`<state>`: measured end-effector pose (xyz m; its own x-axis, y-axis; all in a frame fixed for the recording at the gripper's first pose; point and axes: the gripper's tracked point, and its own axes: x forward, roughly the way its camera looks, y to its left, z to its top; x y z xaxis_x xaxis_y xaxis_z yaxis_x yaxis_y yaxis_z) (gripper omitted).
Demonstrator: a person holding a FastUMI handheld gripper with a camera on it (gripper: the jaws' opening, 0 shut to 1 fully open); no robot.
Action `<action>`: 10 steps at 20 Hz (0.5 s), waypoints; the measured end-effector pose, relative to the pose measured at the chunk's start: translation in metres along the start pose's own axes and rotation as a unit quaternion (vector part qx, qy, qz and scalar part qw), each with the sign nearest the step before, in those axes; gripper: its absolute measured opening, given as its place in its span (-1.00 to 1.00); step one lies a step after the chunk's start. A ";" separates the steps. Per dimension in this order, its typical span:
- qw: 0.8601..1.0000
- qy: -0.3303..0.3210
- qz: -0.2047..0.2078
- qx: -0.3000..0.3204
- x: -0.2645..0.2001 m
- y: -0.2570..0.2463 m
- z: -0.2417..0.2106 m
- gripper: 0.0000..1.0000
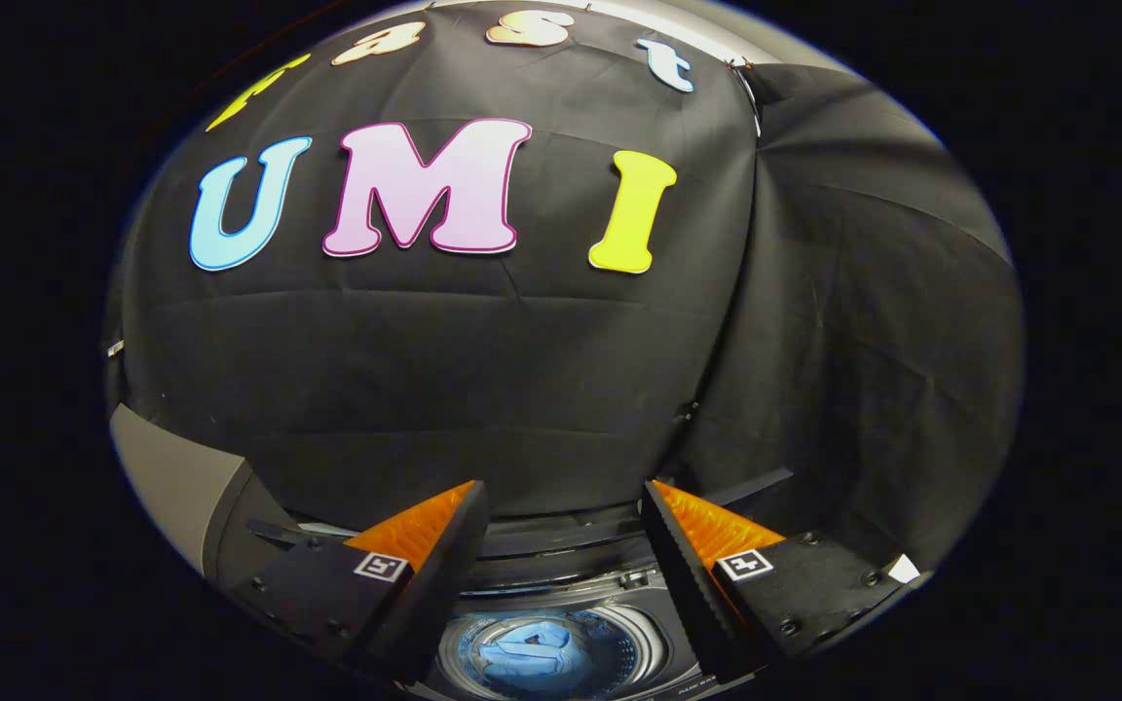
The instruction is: Put the clothes into the washing machine and then close the washing machine lid.
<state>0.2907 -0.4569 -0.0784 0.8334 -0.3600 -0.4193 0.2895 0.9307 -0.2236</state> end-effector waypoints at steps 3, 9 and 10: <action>1.000 0.004 -0.003 0.001 -0.010 -0.003 -0.006 0.98; 1.000 0.013 -0.007 -0.003 -0.031 -0.009 -0.021 0.98; 1.000 0.015 -0.008 -0.002 -0.035 -0.010 -0.024 0.98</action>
<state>0.2474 -0.4552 -0.0830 0.8138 -0.3767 -0.4426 0.3011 0.9246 -0.2334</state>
